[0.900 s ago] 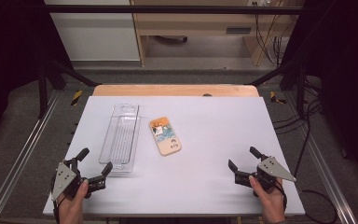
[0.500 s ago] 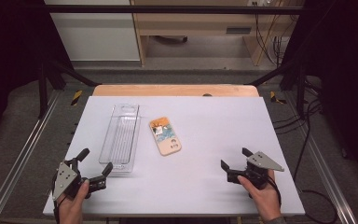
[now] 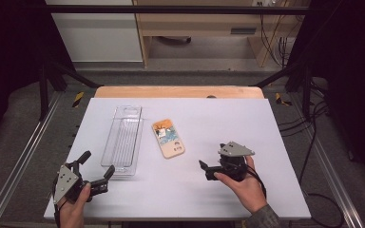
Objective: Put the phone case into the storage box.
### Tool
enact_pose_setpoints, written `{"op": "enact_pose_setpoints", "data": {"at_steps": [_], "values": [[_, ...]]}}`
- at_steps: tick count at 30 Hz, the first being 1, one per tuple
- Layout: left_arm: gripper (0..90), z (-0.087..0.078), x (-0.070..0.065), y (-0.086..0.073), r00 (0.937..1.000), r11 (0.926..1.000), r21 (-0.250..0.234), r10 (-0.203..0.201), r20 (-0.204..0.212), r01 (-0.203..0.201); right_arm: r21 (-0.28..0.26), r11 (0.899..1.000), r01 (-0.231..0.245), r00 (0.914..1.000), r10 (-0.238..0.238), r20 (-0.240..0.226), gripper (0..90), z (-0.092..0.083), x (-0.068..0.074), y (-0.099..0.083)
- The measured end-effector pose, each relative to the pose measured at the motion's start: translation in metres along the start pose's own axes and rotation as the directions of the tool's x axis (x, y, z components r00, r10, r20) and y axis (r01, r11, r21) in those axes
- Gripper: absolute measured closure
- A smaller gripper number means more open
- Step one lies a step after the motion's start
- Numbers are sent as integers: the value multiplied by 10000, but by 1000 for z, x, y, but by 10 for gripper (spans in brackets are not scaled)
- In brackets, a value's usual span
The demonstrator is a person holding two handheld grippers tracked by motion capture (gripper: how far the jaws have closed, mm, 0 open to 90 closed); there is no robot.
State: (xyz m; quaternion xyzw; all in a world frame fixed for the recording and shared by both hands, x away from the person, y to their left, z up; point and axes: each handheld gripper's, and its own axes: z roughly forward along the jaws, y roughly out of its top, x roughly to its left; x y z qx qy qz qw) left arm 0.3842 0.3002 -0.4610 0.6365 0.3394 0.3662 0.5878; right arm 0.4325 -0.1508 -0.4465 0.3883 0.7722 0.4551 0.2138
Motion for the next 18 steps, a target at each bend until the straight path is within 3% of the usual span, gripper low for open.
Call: {"op": "enact_pose_setpoints", "data": {"at_steps": [11,18], "values": [[16,-1,1,1,10000,10000,-32,-5,-40,5,1438,9892,293,9981,-211,-588,56,31,23,23],[16,-2,1,1,10000,10000,-36,-4,-20,4,1760,9834,441,9969,-318,-725,58,44,32,31]]}}
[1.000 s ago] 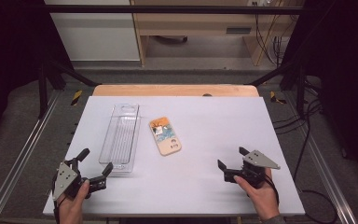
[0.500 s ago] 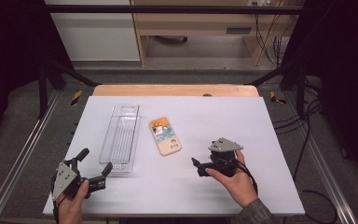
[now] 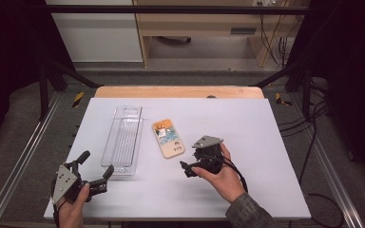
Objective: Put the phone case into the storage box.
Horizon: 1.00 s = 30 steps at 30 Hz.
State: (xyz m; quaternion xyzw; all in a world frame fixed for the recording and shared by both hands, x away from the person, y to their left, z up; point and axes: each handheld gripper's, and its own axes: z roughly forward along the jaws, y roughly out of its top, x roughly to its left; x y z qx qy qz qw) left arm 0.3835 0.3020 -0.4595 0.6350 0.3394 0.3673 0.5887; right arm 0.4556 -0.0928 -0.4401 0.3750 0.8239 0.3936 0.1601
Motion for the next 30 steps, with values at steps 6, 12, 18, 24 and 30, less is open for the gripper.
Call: {"op": "enact_pose_setpoints", "data": {"at_steps": [6,12,18,24,30], "values": [[16,-1,1,1,10000,10000,-58,-66,-10,66,129,9999,12,10000,-13,36,58,7,3,4],[17,-2,3,1,9999,9999,-107,-90,-66,90,271,9993,-247,9997,245,92,57,18,6,6],[18,-2,2,1,10000,9999,-111,-69,-54,68,319,9989,-350,9994,348,72,57,27,8,8],[18,-3,3,2,9999,9999,-130,-79,-72,79,414,9977,-535,9985,531,104,57,34,10,11],[18,-3,3,2,9999,9999,-137,-79,-70,78,572,9945,-876,9961,866,186,60,49,15,19]]}}
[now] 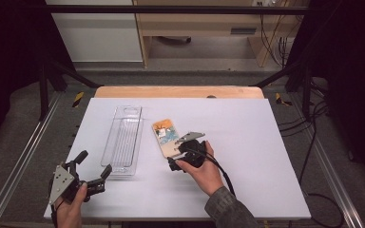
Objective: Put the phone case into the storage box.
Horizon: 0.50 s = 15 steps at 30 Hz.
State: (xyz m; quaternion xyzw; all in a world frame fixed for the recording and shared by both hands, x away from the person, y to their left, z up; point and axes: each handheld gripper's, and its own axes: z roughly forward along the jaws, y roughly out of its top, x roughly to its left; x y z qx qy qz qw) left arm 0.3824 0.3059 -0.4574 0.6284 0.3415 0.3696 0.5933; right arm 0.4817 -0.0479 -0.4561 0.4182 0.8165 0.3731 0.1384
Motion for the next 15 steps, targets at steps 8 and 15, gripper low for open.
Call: {"op": "enact_pose_setpoints", "data": {"at_steps": [8,15], "values": [[19,0,0,0,10000,10000,-29,-43,61,43,411,9989,-204,9996,196,209,58,22,9,13],[20,-2,2,2,9999,9998,-161,-143,9,143,847,9959,-307,9982,262,533,61,43,11,23]]}}
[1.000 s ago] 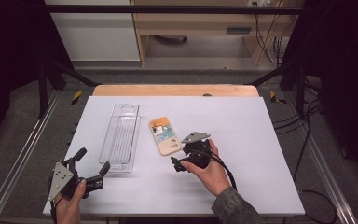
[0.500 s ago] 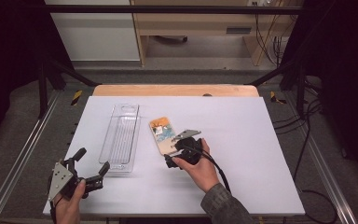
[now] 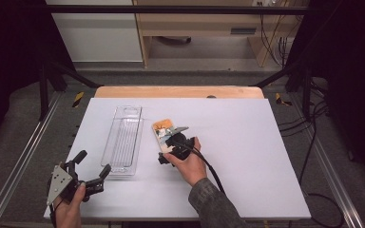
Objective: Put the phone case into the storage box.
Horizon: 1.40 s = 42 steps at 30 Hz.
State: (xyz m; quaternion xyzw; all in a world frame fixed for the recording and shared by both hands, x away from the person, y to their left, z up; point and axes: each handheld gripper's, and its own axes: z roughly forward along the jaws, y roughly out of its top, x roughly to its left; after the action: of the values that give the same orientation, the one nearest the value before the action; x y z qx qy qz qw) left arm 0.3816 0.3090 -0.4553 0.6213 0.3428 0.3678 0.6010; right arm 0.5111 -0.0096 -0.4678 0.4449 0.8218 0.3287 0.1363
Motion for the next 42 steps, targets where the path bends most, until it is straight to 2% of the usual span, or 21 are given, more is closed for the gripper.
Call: {"op": "enact_pose_setpoints", "data": {"at_steps": [6,11,17,29,42], "values": [[21,0,0,1,10000,10000,-58,-26,17,26,256,9993,-254,9996,250,144,71,15,-1,3],[22,-1,1,2,10000,9999,-96,-46,2,46,331,9991,-279,9992,269,302,71,22,-2,2],[23,-2,1,3,10000,9999,-152,-63,19,63,272,9994,-231,9983,216,548,79,23,-3,2],[23,-2,0,3,10000,9999,-136,-65,43,66,736,9968,-321,9965,262,791,60,32,-4,-2],[24,-1,0,3,10000,9999,-130,-58,80,59,590,9972,-452,9968,412,680,76,31,-6,-4]]}}
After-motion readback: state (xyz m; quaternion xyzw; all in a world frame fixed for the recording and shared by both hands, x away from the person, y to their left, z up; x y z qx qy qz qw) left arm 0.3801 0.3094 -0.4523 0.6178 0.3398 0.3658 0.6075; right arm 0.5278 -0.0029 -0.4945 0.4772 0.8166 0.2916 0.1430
